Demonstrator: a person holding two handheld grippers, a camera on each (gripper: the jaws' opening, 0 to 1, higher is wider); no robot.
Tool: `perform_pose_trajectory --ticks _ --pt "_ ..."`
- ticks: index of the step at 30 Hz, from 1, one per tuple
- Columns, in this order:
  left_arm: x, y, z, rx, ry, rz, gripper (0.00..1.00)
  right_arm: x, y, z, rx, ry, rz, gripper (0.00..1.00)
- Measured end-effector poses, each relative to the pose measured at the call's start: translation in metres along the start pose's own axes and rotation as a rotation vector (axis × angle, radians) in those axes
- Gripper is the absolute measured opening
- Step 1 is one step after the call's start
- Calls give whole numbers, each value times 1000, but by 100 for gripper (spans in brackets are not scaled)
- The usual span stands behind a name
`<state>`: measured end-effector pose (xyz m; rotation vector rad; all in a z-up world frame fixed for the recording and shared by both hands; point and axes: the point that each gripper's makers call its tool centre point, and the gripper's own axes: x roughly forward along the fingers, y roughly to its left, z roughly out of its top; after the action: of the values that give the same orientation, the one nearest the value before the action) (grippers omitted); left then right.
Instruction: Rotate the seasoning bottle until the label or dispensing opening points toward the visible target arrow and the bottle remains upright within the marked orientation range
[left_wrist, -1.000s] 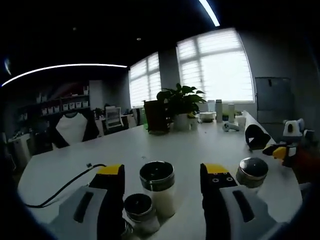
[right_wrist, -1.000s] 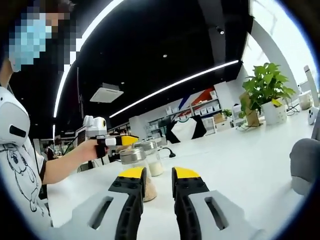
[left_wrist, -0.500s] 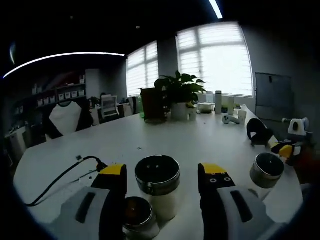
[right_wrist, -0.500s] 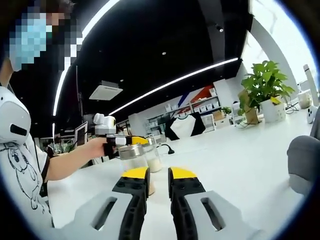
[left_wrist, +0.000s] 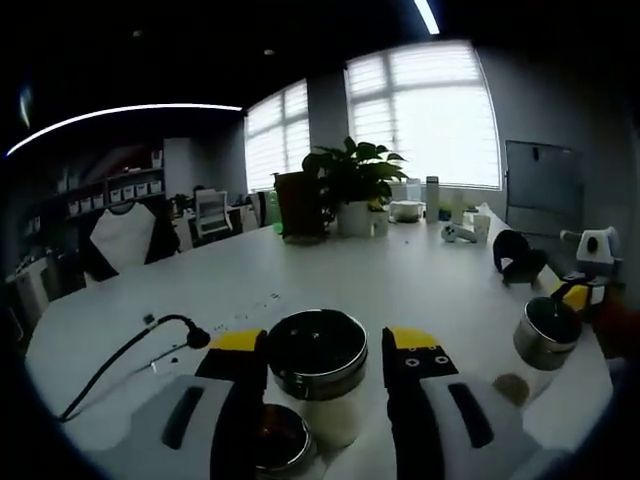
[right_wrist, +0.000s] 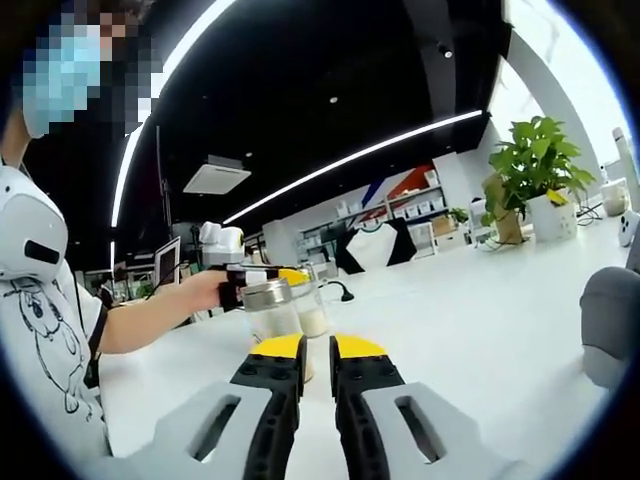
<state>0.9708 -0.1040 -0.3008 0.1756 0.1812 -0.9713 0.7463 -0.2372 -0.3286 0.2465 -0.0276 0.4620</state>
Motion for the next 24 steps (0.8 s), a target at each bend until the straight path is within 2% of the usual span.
perform_pose_trajectory --ticks 3,8,14,24 --pt "1 2 1 18 -2 5 43 0 0 -1 0 1 0 7" --pt "2 2 1 11 -3 -3 42 -1 -1 -3 3 4 -4 6" --pt "2 3 3 10 -22 -41 42 -3 -4 -2 6 2 -12 6" --pt "5 0 4 6 -47 -25 41 -5 -2 -3 5 4 -15 6"
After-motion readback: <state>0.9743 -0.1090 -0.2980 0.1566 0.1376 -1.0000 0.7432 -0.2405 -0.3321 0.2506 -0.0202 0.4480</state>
